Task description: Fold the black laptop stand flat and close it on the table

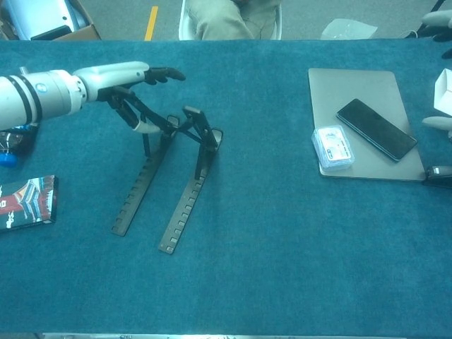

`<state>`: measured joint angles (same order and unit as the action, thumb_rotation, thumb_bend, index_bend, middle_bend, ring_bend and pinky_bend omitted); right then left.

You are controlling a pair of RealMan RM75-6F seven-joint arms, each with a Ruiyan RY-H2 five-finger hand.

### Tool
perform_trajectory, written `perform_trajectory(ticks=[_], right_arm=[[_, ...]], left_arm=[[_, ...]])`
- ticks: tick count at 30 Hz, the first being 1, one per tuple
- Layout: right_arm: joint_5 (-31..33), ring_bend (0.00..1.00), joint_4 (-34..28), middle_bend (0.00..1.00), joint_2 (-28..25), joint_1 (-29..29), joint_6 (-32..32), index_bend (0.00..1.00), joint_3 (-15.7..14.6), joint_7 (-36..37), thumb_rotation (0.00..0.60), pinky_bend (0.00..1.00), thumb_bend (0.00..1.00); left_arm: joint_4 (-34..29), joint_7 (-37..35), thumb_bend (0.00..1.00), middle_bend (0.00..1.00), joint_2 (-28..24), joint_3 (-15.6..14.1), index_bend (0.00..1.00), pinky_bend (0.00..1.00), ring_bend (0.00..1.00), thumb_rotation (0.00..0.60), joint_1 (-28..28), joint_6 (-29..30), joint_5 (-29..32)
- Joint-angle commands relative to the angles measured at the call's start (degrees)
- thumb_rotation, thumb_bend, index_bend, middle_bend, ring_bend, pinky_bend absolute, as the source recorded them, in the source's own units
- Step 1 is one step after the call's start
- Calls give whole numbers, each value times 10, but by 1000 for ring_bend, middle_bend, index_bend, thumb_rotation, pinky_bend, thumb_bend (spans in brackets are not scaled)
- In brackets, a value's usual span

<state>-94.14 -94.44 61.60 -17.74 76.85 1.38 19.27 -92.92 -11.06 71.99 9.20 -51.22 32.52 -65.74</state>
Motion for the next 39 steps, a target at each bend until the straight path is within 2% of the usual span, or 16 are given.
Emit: perform_trajectory(ticks=[1,14,28,34,39], right_arm=[[0,137,1,148,0,1,1,83,-1,2,600,224,86],[5,137,12,148,-1,10,12,83,-3,16,600,224,86],[8,137,20,148,0,15,13,83,-5,25,600,225,86],[10,137,19,148,-1,16,13,83,-5,24,600,224,86],[8,137,19,148,0,16,13,82,-4,24,600,224,86]], left_arm=[[-5,8,253,0,-1,7,0,39,0,600,-10,-1,9],[53,62,253,0,54,20,0,39,0,600,-65,-7,93],[115,122,253,0,93,1,0,39,0,600,-117,-16,195],[124,129,253,0,97,-1,0,39,0,600,-124,-15,214],[106,127,253,0,79,-8,0,39,0,600,-116,-15,215]])
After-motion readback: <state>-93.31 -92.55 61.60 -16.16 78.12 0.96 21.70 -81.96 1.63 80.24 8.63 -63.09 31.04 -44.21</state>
